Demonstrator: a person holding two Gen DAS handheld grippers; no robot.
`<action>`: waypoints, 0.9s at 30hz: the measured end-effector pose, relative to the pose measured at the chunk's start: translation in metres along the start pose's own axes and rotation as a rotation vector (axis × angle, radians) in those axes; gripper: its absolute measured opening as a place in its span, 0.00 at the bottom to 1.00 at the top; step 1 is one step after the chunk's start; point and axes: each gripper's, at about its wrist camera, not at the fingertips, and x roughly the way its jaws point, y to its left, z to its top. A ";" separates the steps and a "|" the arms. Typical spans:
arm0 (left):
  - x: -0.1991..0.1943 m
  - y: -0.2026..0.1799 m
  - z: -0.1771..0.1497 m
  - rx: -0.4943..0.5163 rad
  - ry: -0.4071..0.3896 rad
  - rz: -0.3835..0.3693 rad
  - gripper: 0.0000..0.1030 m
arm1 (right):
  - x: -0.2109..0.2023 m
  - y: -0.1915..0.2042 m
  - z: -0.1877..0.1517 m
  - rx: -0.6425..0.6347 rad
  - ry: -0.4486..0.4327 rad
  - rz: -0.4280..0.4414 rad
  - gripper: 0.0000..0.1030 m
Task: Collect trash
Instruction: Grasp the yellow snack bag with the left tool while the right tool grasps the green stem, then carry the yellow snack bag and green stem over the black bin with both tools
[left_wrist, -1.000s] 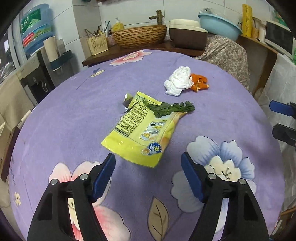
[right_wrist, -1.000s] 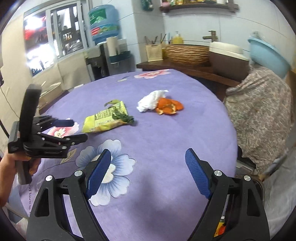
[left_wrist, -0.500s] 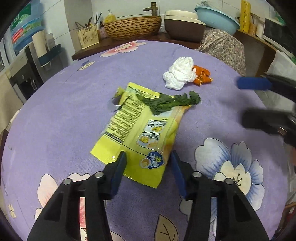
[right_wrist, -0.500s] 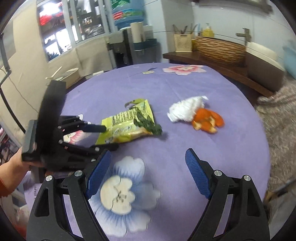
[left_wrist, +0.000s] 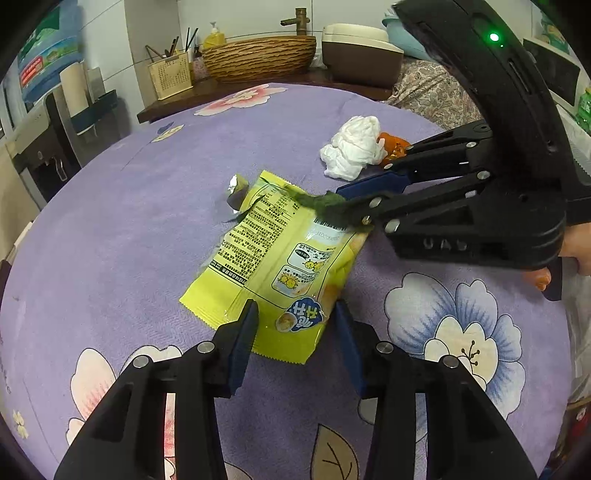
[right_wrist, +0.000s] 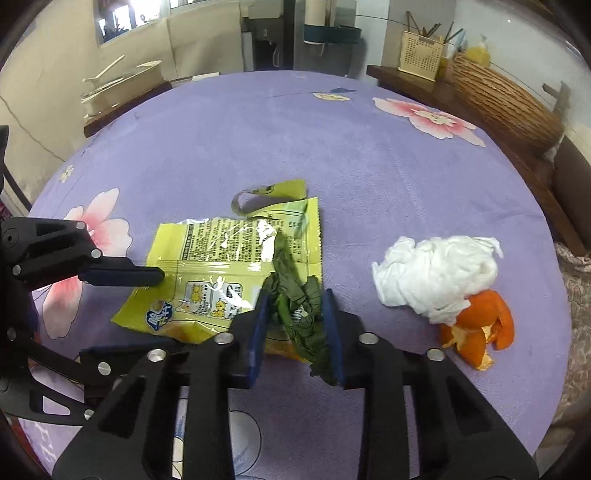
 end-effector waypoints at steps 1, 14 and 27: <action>0.000 0.000 0.000 0.005 0.000 -0.006 0.36 | -0.003 -0.002 -0.001 0.016 -0.009 0.007 0.15; -0.003 0.000 -0.002 -0.032 -0.010 -0.043 0.12 | -0.074 -0.018 -0.055 0.194 -0.161 -0.019 0.13; -0.043 -0.033 -0.017 -0.097 -0.137 -0.057 0.06 | -0.140 -0.024 -0.147 0.338 -0.270 -0.161 0.13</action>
